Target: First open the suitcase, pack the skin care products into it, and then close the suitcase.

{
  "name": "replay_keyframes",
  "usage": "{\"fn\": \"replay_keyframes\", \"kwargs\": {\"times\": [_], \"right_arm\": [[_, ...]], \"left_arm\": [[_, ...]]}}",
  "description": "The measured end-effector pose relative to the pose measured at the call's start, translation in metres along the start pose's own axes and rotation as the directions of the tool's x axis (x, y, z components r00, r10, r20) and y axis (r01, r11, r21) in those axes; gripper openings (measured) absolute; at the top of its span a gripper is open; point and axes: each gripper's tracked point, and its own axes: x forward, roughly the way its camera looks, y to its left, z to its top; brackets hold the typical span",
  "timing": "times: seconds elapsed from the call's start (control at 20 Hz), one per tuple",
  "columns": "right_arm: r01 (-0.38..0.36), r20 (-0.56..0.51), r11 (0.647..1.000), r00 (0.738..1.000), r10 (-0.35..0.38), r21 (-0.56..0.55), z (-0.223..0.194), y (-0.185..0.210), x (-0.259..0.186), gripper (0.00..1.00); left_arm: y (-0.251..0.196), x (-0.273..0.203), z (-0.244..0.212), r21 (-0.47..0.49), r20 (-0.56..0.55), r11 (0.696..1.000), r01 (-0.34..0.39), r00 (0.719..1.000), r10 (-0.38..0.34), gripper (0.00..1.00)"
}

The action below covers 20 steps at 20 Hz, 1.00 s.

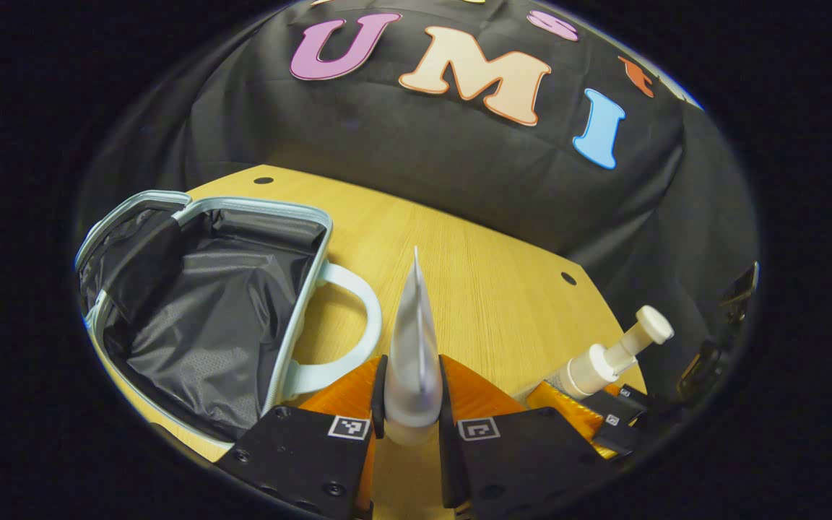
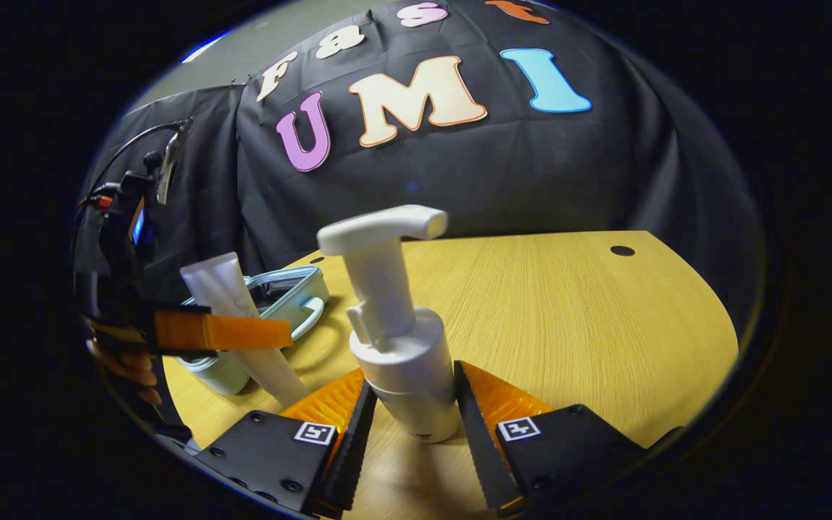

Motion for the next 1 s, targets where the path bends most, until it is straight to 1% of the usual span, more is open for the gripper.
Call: {"fn": "replay_keyframes", "kwargs": {"times": [0.1,0.15,0.2,0.3,0.4,0.45,0.5,0.55,0.6,0.65,0.7,0.8,0.85,0.95,1.0], "right_arm": [[0.005,-0.008,1.000,1.000,-0.005,0.003,0.001,-0.002,0.000,0.63],[0.010,-0.018,1.000,1.000,-0.010,0.009,0.002,-0.004,-0.001,0.62],[0.015,-0.023,1.000,1.000,-0.015,0.012,0.005,-0.005,-0.004,0.60],[0.023,-0.028,1.000,0.999,-0.022,0.011,0.014,-0.005,-0.011,0.61],[0.022,-0.036,0.999,0.999,-0.020,0.030,0.024,-0.001,-0.021,0.60],[0.019,-0.040,0.999,0.999,-0.017,0.043,0.031,0.004,-0.027,0.60],[0.016,-0.041,0.999,0.999,-0.014,0.049,0.040,0.009,-0.033,0.60],[0.017,-0.039,0.998,0.999,-0.014,0.052,0.046,0.014,-0.039,0.60],[0.013,-0.038,0.998,0.999,-0.011,0.059,0.053,0.023,-0.046,0.60],[0.007,-0.039,0.998,0.999,-0.005,0.070,0.059,0.033,-0.052,0.60],[0.002,-0.041,0.996,0.999,0.002,0.086,0.064,0.044,-0.057,0.60],[-0.001,-0.043,0.994,0.999,0.005,0.113,0.076,0.069,-0.062,0.60],[0.002,-0.047,0.993,0.999,0.004,0.121,0.078,0.083,-0.063,0.58],[0.008,-0.065,0.990,0.998,0.001,0.139,0.081,0.114,-0.061,0.60],[0.008,-0.073,0.990,0.997,0.002,0.144,0.082,0.132,-0.057,0.60]], "left_arm": [[-0.005,-0.015,0.015,-0.005,-0.009,0.999,0.032,0.999,-0.032,0.30],[-0.007,-0.025,0.021,-0.003,-0.026,0.999,0.048,0.999,-0.048,0.27],[-0.008,-0.036,0.032,-0.001,-0.031,0.998,0.065,0.997,-0.065,0.31],[0.002,-0.060,0.057,0.005,-0.034,0.997,0.081,0.996,-0.081,0.30],[0.027,-0.079,0.078,0.011,-0.045,0.998,0.065,0.997,-0.064,0.30],[0.045,-0.085,0.086,0.016,-0.057,0.999,0.043,0.997,-0.042,0.32],[0.064,-0.090,0.091,0.027,-0.084,0.999,0.020,0.996,-0.017,0.32],[0.084,-0.093,0.092,0.038,-0.111,0.999,-0.003,0.994,0.007,0.29],[0.103,-0.095,0.091,0.047,-0.147,0.999,-0.022,0.989,0.028,0.30],[0.118,-0.096,0.088,0.053,-0.184,0.998,-0.027,0.982,0.037,0.30],[0.132,-0.095,0.085,0.058,-0.223,0.998,-0.029,0.974,0.041,0.30],[0.158,-0.088,0.071,0.081,-0.314,0.997,-0.012,0.949,0.037,0.30],[0.171,-0.083,0.063,0.096,-0.362,0.995,-0.003,0.932,0.037,0.30],[0.191,-0.073,0.045,0.109,-0.455,0.994,0.020,0.890,0.032,0.30],[0.199,-0.069,0.036,0.100,-0.504,0.994,0.031,0.863,0.024,0.30]]}}
